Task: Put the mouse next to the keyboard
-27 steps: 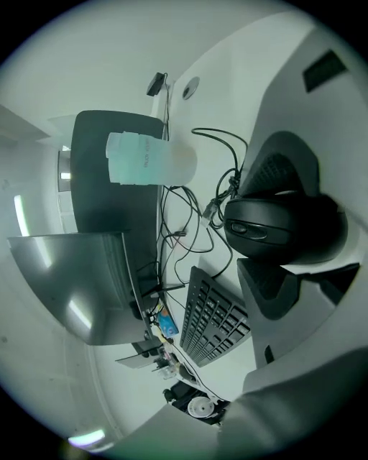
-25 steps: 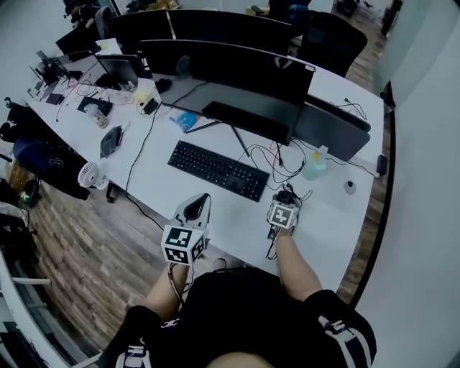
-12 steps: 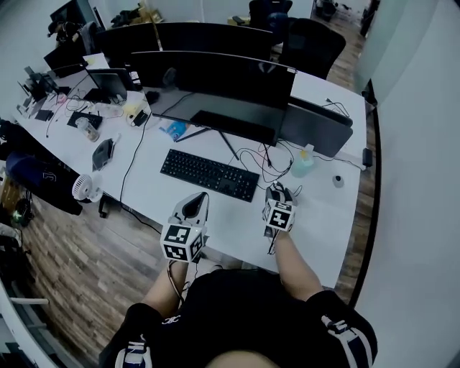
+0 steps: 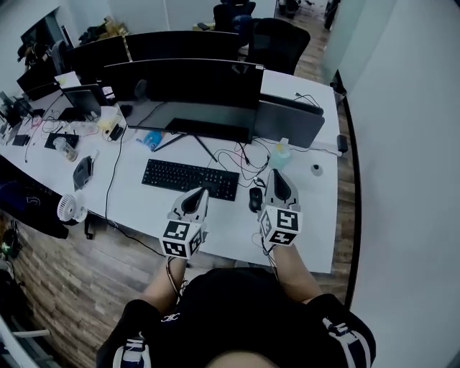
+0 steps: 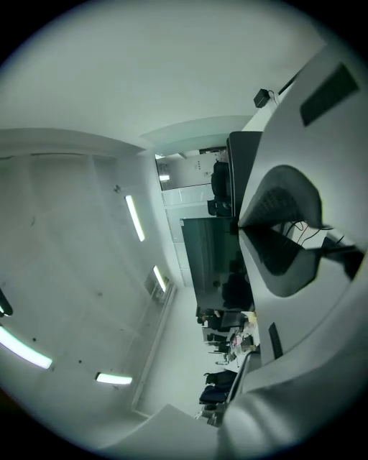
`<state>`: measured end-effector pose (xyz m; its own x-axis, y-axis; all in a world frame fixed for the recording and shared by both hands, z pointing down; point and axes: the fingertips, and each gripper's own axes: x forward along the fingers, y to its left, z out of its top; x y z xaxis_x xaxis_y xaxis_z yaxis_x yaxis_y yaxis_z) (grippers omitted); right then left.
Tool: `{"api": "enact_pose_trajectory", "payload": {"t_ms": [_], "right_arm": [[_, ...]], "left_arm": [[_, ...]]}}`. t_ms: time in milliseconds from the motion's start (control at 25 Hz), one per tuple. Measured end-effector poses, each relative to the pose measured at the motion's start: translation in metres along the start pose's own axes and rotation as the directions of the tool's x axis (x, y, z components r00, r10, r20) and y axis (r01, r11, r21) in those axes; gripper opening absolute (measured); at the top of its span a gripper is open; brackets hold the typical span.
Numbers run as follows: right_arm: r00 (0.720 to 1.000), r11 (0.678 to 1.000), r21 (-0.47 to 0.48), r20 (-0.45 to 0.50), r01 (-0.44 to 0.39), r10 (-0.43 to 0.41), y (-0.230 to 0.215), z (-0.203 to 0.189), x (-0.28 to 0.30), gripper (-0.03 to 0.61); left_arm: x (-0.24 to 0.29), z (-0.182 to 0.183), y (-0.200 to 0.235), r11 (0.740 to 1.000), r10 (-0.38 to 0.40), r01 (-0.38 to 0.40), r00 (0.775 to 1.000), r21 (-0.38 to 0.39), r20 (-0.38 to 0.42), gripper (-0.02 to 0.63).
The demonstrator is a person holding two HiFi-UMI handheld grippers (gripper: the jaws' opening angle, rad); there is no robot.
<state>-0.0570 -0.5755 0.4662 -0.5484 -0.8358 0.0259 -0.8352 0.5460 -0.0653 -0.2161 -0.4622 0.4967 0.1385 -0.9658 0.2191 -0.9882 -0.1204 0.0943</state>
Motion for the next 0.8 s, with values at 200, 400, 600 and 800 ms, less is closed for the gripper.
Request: {"api": "enact_pose_trajectory", "payload": {"t_ms": [200,400,600,800], "right_arm": [[1.0,1.0,0.008,0.026,0.016,-0.016,0.002,0.011,-0.02,0.012],[0.999,0.999,-0.005,0.029,0.034,-0.033,0.003,0.013,-0.031,0.012],[0.997,0.998,-0.001,0.038,0.063,-0.063,-0.002,0.015,-0.037,0.014],[0.996,0.997,0.001,0.038,0.075,-0.075,-0.006,0.012,-0.038,0.014]], "left_arm": [[0.005,0.005,-0.008,0.999,-0.044,0.043,0.999,0.011,0.013,0.012],[0.008,0.01,-0.016,0.997,-0.073,0.073,0.997,0.018,0.024,0.012],[0.01,0.011,-0.026,0.995,-0.098,0.098,0.995,0.027,0.023,0.012],[0.015,0.009,-0.031,0.993,-0.112,0.111,0.994,0.032,0.01,0.012]]}}
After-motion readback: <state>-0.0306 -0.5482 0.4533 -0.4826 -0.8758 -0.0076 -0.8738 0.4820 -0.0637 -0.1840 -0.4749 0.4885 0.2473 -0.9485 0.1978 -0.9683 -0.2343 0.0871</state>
